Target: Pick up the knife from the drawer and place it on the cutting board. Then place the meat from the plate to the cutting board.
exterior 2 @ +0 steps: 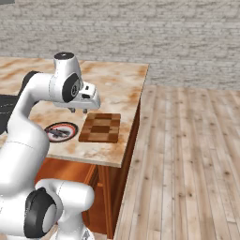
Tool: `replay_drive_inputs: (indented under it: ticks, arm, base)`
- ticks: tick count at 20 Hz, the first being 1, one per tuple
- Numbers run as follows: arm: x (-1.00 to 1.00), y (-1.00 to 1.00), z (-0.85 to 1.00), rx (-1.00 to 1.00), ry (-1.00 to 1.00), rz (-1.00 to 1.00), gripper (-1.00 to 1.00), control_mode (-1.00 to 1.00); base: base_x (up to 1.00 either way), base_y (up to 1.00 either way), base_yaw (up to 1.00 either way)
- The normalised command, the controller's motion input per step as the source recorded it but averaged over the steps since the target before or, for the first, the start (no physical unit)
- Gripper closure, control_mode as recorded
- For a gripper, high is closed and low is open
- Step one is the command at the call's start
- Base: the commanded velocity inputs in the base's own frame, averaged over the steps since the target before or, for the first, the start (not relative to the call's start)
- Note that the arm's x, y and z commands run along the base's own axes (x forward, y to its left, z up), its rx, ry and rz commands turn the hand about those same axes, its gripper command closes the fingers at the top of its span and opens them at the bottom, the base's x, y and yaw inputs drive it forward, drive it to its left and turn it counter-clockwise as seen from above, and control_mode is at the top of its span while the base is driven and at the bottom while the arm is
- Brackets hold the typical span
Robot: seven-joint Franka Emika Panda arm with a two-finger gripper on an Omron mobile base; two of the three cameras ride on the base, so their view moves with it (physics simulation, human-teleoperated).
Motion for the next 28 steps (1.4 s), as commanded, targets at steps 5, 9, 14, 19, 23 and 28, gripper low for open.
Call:
replay_drive_inputs:
  ticks: [5,9,14,19,23,28]
  arm:
    - [-0.04,0.0,0.0,0.0,0.02,0.0,-1.0,-1.0]
    - [-0.09,0.0,-0.13,0.02,0.05,-0.01,-1.0,-1.0]
    - [-0.48,0.29,-0.15,0.02,0.04,-0.08,-1.0,-1.0]
    - [-0.56,0.5,-0.2,0.02,0.07,-0.09,-1.0,-1.0]
    - [-0.11,0.46,-0.54,0.08,0.12,-0.03,-1.0,-1.0]
    - [0.03,0.45,-0.5,0.07,0.15,0.0,-1.0,-1.0]
  base:
    - [0.0,0.0,0.0]
    - [0.0,0.0,0.0]
    - [0.0,0.0,0.0]
    - [0.0,0.0,0.0]
    - [0.0,0.0,0.0]
    - [0.0,0.0,0.0]
